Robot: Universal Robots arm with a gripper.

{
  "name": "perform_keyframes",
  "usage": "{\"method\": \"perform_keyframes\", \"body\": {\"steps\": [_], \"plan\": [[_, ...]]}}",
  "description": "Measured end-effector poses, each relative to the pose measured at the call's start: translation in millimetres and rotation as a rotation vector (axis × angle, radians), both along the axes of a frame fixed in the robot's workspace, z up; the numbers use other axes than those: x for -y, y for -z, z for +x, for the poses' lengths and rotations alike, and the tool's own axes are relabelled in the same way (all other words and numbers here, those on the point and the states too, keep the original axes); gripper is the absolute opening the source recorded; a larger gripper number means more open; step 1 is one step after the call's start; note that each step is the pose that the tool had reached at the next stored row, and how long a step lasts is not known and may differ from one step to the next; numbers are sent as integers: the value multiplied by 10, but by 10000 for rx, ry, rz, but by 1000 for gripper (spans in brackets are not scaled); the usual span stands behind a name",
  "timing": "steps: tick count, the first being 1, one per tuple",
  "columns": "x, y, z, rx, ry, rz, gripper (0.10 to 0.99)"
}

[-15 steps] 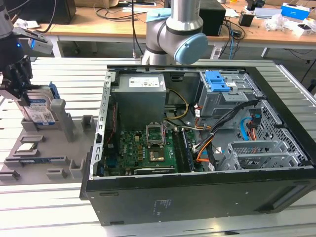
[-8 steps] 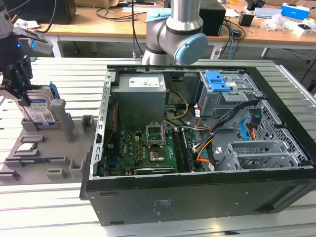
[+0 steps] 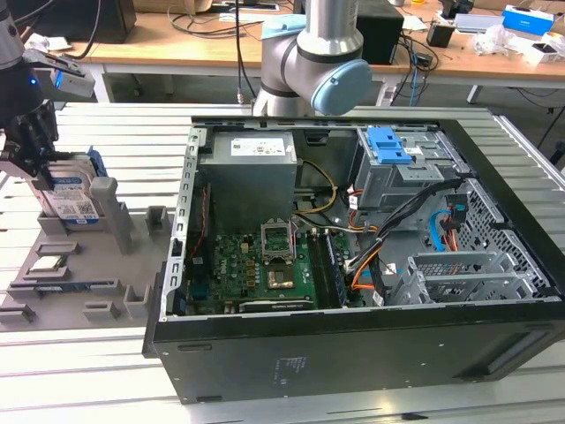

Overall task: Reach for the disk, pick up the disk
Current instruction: 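Pick up the disk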

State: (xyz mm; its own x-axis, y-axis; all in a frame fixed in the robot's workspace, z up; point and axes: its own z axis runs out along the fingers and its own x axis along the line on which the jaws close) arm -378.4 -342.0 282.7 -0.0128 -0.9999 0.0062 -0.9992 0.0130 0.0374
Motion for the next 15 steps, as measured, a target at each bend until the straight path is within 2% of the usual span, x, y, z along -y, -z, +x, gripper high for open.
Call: {"method": "perform_keyframes", "body": {"steps": [11, 15], "plan": [[0, -114, -1, -4, 1, -2, 369], [-1, -200, 1, -4, 0, -2, 369]]}}
